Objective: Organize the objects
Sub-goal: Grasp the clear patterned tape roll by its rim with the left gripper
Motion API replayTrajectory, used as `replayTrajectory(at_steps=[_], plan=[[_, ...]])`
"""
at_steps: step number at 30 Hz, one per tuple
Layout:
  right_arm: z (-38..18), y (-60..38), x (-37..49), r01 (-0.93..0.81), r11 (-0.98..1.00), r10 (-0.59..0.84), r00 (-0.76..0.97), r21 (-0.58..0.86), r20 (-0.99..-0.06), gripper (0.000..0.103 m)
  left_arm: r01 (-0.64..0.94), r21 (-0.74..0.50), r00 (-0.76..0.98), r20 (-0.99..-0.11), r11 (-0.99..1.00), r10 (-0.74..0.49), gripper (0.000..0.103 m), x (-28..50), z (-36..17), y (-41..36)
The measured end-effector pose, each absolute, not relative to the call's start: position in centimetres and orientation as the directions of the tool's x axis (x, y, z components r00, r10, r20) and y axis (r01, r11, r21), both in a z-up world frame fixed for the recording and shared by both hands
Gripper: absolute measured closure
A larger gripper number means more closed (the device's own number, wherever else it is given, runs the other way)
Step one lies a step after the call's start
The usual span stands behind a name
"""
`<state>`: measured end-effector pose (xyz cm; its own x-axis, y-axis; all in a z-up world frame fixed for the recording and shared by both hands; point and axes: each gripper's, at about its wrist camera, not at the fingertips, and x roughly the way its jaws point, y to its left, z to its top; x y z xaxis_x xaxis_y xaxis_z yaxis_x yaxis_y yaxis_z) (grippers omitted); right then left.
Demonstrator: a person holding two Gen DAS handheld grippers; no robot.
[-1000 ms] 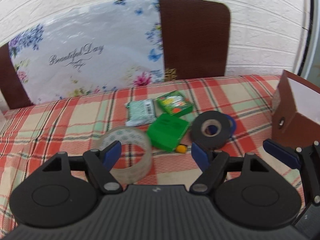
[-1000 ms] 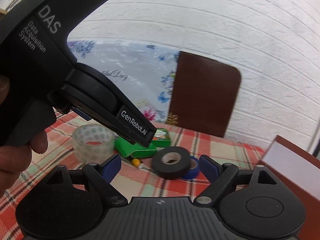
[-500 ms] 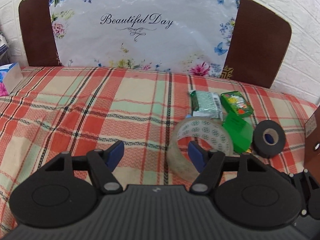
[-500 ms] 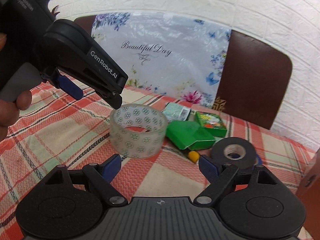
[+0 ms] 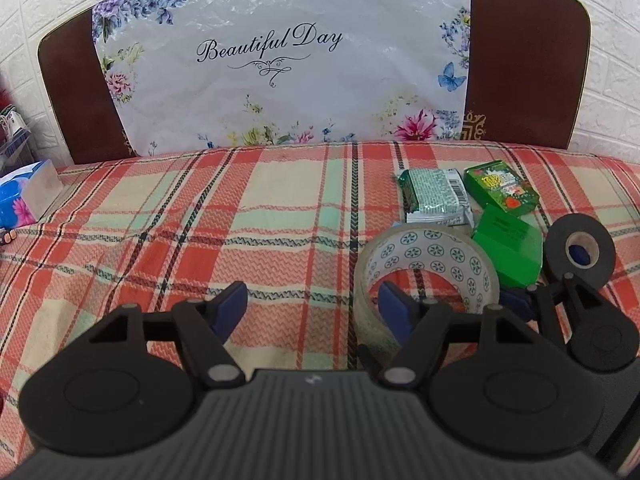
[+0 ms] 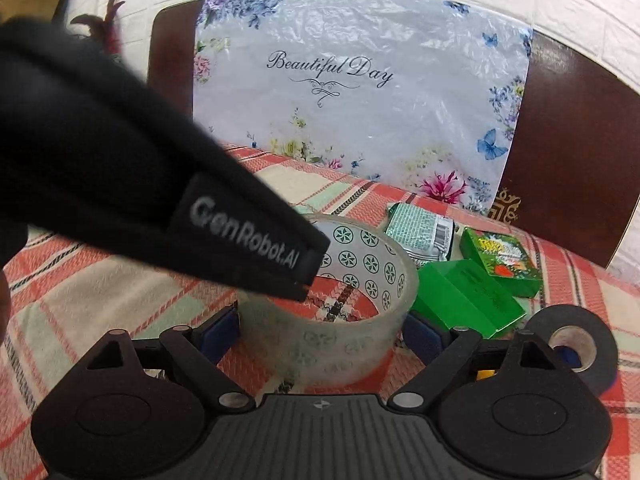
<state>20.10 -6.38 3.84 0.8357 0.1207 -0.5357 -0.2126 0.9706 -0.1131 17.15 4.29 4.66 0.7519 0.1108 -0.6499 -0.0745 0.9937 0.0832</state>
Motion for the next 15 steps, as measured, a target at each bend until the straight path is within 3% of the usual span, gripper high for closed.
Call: replayTrajectory(at_steps=[10,15], plan=[[3.5,-6.7,19.8,-0.223,0.971,0.148,0.835,-0.081,-0.529,0.018,-0.082,0.093,0.746,-0.654,0.992,0.123,0.03,17.0,4.6,4.2],[3.7,-5.7,18.5,-0.334,0.937,0.241,0.835,-0.107,-0.495,0.018,-0.103,0.088,0.724,-0.677,0.991,0.135,0.03,16.1,4.3,5.2]])
